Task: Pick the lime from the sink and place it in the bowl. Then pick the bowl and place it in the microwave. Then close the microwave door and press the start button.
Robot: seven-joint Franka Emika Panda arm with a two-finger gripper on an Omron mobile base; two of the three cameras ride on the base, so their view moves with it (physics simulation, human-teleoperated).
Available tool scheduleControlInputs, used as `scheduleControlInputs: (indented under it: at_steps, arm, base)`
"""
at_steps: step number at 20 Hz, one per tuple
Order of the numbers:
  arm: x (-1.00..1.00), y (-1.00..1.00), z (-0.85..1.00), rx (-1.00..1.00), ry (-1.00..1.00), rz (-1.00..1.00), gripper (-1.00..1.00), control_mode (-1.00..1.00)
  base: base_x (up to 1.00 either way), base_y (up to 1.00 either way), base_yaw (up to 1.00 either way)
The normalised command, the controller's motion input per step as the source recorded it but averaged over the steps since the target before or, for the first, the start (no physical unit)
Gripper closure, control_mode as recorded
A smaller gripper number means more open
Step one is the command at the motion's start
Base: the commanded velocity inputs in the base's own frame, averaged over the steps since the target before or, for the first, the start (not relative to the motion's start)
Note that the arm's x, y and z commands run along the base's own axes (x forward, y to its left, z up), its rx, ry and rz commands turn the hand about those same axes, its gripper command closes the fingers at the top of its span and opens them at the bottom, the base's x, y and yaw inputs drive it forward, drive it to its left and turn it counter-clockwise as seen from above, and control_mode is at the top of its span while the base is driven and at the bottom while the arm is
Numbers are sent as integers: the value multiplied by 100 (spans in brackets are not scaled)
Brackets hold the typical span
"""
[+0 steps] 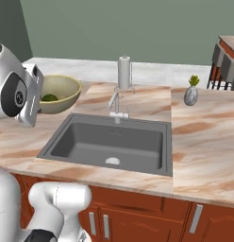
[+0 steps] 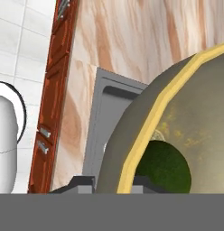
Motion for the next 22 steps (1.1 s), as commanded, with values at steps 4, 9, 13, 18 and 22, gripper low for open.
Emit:
scheduleControlInputs:
  at_steps: [4,9,13,18,22]
  arm:
    - [0,0,0,0,0,0,100,100]
    - [0,0,0,0,0,0,100,100]
    - [0,0,0,0,0,0,100,100]
    - [0,0,0,0,0,0,100,100]
    - [0,0,0,0,0,0,100,100]
  base:
    - [-78,-7,-1]
    - [-26,-7,-37]
    - [-9,-20,-75]
    - [-5,-21,-79]
    - [-15,-27,-75]
